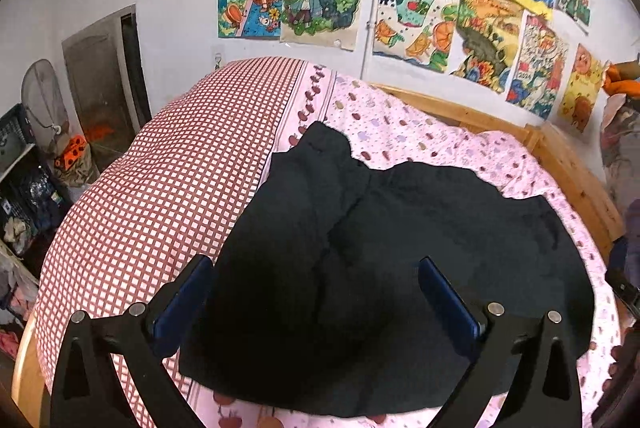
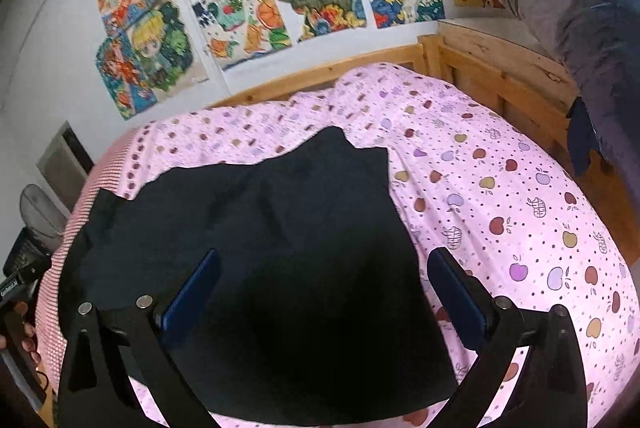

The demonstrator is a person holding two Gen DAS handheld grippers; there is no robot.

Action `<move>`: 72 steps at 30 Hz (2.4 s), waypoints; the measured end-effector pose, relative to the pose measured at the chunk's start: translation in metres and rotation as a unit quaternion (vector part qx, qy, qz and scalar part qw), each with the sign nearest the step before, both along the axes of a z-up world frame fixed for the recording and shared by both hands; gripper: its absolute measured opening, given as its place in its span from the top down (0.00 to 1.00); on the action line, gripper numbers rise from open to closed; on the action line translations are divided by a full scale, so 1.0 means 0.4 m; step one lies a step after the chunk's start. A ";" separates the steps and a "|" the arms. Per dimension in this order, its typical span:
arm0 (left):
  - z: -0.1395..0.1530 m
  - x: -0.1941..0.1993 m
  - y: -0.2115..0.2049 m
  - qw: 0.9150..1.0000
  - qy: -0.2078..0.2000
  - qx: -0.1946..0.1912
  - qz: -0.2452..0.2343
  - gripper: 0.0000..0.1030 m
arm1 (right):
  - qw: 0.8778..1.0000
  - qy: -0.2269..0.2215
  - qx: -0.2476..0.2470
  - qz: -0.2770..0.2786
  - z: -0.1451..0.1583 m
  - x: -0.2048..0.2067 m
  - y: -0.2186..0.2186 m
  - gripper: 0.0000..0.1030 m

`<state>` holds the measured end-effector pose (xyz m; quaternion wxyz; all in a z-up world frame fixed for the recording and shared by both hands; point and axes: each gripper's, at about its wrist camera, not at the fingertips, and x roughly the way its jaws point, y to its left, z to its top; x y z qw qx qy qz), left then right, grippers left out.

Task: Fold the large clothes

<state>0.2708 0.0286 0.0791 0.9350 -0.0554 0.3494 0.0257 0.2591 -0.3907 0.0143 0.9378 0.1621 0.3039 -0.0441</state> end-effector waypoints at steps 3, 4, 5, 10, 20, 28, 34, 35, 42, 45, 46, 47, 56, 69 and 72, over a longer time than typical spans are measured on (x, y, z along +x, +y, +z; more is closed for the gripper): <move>0.023 -0.031 -0.007 1.000 -0.013 0.009 -0.002 0.00 | 1.000 -0.015 0.006 -0.007 0.024 -0.016 0.006 0.02; 0.031 -0.039 -0.009 1.000 -0.018 0.013 -0.002 0.00 | 1.000 -0.020 0.009 -0.008 0.034 -0.021 0.011 0.02; 0.043 -0.055 -0.009 0.999 -0.028 0.019 -0.001 0.00 | 1.000 -0.026 0.010 -0.008 0.046 -0.028 0.016 0.02; 0.097 -0.122 -0.007 0.998 -0.061 0.027 -0.002 0.00 | 0.999 -0.042 0.009 0.008 0.099 -0.064 0.057 0.02; 0.162 -0.232 -0.043 0.993 -0.090 0.077 -0.015 0.00 | 0.994 -0.009 -0.040 0.098 0.238 -0.165 0.178 0.02; 0.207 -0.340 -0.075 0.988 -0.137 0.064 -0.040 0.00 | 0.985 -0.006 -0.108 0.132 0.345 -0.299 0.233 0.02; 0.215 -0.426 -0.092 0.981 -0.167 0.080 -0.057 0.00 | 0.981 -0.049 -0.118 0.143 0.354 -0.401 0.277 0.02; 0.214 -0.441 -0.093 0.980 -0.173 0.085 -0.059 0.00 | 0.979 -0.057 -0.125 0.148 0.349 -0.416 0.285 0.02; 0.204 -0.521 -0.095 0.974 -0.195 0.099 -0.053 0.00 | 0.972 -0.103 -0.142 0.155 0.323 -0.490 0.306 0.02; 0.195 -0.544 -0.104 0.974 -0.195 0.104 -0.051 0.00 | 0.974 -0.112 -0.133 0.148 0.306 -0.505 0.299 0.02; 0.191 -0.552 -0.105 0.974 -0.196 0.103 -0.052 0.00 | 0.974 -0.113 -0.129 0.146 0.300 -0.504 0.299 0.02; 0.187 -0.561 -0.105 0.974 -0.198 0.102 -0.051 0.00 | 0.975 -0.114 -0.124 0.146 0.291 -0.508 0.296 0.02; 0.125 -0.625 -0.087 0.974 -0.208 0.080 -0.046 0.00 | 0.977 -0.137 -0.079 0.144 0.179 -0.541 0.308 0.02; 0.001 -0.629 -0.058 0.980 -0.181 0.056 -0.065 0.00 | 0.979 -0.151 -0.101 0.089 0.068 -0.598 0.309 0.02; -0.013 -0.641 -0.061 0.980 -0.176 0.060 -0.067 0.00 | 0.978 -0.152 -0.111 0.091 0.059 -0.611 0.324 0.01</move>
